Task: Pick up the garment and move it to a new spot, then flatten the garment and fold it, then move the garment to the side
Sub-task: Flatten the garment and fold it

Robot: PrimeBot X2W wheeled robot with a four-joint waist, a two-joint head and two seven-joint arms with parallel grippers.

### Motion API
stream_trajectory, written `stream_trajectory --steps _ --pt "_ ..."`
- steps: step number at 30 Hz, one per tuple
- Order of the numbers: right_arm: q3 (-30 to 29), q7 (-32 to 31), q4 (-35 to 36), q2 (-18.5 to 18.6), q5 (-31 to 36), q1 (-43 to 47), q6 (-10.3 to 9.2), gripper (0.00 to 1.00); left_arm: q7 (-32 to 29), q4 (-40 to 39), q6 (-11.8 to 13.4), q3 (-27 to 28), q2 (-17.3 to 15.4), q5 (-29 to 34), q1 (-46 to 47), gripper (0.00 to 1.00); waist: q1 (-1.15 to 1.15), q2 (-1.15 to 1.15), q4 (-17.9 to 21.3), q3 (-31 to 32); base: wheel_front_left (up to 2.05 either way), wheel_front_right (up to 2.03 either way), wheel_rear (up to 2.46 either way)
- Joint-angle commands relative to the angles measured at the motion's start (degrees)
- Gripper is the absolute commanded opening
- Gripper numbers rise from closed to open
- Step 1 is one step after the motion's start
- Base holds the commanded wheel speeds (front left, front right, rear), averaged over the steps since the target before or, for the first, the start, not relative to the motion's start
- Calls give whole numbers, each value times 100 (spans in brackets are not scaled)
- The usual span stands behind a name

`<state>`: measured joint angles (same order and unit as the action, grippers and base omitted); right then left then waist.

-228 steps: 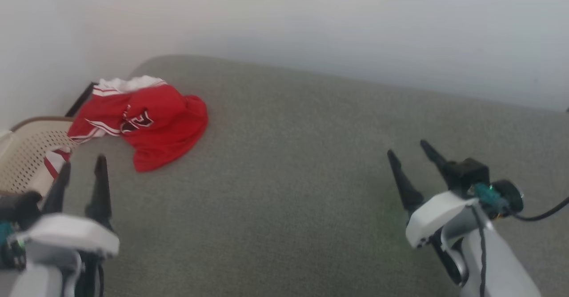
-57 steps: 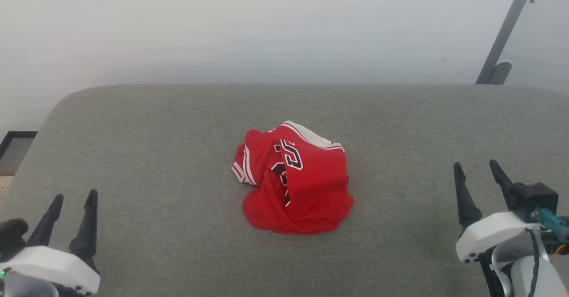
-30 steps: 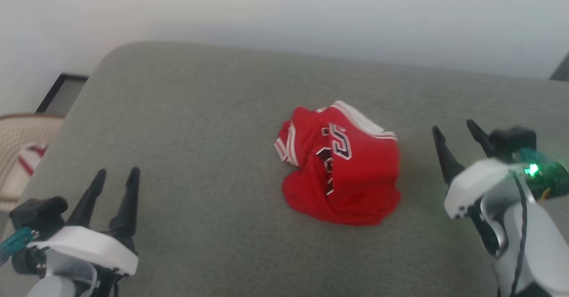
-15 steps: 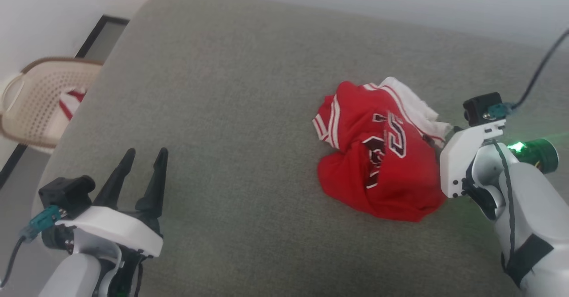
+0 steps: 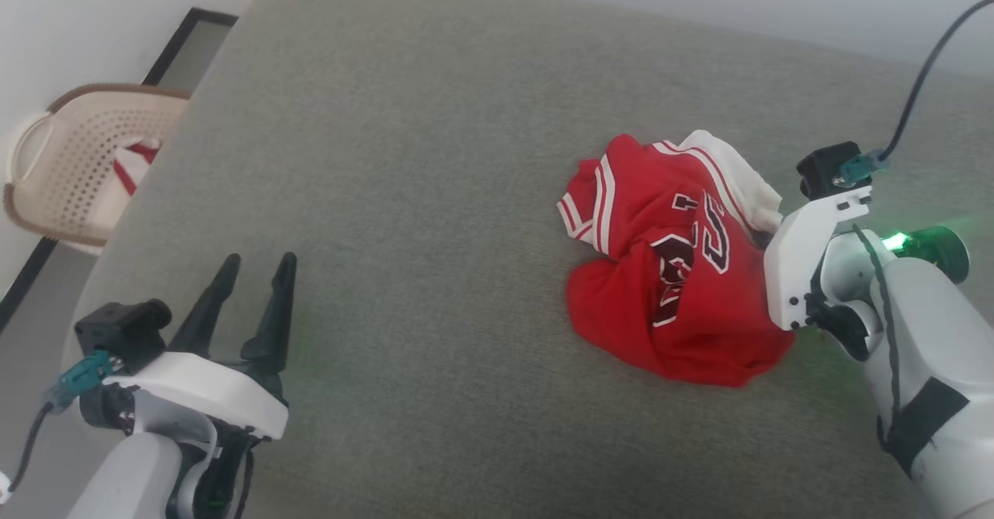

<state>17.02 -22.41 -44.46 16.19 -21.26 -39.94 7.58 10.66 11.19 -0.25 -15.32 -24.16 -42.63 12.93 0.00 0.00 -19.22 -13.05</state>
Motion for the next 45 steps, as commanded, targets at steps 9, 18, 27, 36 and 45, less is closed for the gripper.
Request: stream_trajectory --steps 9,18,27,36,45 --pt "-308 189 868 440 -370 557 -11 0 24 -90 104 159 -214 -57 -225 100 0 0 536 374 0 0 0" --pt "-1544 -267 1936 595 -279 1929 -11 0 -50 -274 220 242 -379 -105 -455 100 0 0 957 588 0 0 0" --pt "-2403 -382 1910 -16 87 2723 -8 0 -135 -338 212 202 -443 -124 -411 100 0 0 1167 599 0 0 0" --pt "-2280 -204 1922 -144 255 2458 -8 100 -529 -401 83 95 -573 -207 -150 100 0 0 1406 672 0 0 0" --pt "-2201 86 2775 -271 437 2537 -8 100 -1630 -628 29 -171 -821 -335 533 100 0 0 1915 762 0 0 0"
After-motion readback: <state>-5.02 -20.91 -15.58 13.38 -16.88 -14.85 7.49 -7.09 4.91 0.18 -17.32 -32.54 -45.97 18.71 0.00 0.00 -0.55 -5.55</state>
